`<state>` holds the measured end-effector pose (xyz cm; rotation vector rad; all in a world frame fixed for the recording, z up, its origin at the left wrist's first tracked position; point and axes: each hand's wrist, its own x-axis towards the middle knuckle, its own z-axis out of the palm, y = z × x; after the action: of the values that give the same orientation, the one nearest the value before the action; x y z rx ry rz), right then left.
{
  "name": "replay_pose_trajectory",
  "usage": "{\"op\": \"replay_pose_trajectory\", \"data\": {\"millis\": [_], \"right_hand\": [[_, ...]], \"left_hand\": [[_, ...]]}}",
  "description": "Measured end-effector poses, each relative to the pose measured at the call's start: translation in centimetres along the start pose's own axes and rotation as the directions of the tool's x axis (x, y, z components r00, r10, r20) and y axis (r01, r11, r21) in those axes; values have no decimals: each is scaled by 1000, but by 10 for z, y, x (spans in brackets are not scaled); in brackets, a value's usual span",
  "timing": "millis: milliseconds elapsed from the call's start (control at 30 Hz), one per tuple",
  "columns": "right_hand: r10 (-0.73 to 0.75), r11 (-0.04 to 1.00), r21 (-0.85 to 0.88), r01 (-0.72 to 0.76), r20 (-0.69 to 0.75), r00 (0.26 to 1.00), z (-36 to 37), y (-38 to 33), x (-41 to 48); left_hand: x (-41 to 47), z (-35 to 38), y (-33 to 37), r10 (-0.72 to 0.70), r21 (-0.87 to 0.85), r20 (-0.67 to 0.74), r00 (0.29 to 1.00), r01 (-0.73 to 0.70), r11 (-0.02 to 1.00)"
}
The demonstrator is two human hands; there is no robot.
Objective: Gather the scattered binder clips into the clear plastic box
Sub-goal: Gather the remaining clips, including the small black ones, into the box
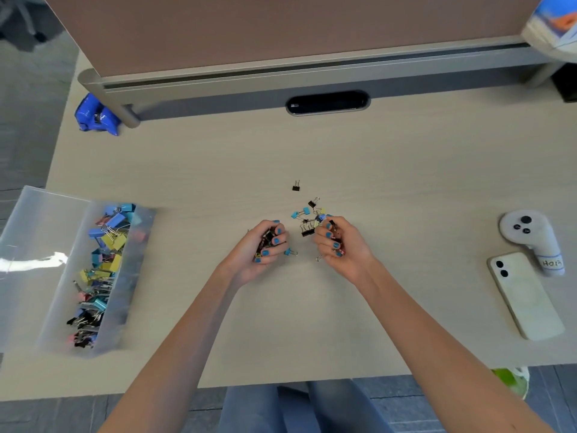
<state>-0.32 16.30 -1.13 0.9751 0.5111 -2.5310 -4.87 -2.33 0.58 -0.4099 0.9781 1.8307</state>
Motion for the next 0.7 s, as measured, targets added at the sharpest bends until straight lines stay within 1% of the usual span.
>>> {"op": "replay_pose_trajectory", "data": {"millis": [67,133,233,300,333,400,467,567,700], "right_hand": [[33,998,45,-34,24,999,1,0,-1],[61,997,40,-61,16,998,2,0,-2],[90,996,-19,-91,-28,996,6,1,-2],[84,989,-114,-92,-79,993,11,4,-3],[66,980,-178,-87,-118,991,14,6,-4],[22,959,-274,-74,-187,982,22,14,-6],[5,961,-270,-63,-209,978,30,22,-8],[14,971,-231,-59,-192,981,42,36,-6],[64,968,-233,-94,-136,989,60,59,-2]], "left_hand": [[-2,0,3,-2,21,3,1000,1,1000],[-5,0,5,-10,1,-27,1000,10,1000],[-11,0,7,-8,-31,-176,984,3,1000],[-16,0,7,-2,-58,-283,959,-15,998],[-19,-2,8,-5,-89,-313,950,-24,996],[-25,-8,8,-16,-155,-310,950,-34,987],[-34,-15,9,-24,-191,-297,955,-35,981],[-51,-25,12,-15,-241,-288,958,-57,969],[-80,-44,16,5,-207,-280,960,-66,976]]}}
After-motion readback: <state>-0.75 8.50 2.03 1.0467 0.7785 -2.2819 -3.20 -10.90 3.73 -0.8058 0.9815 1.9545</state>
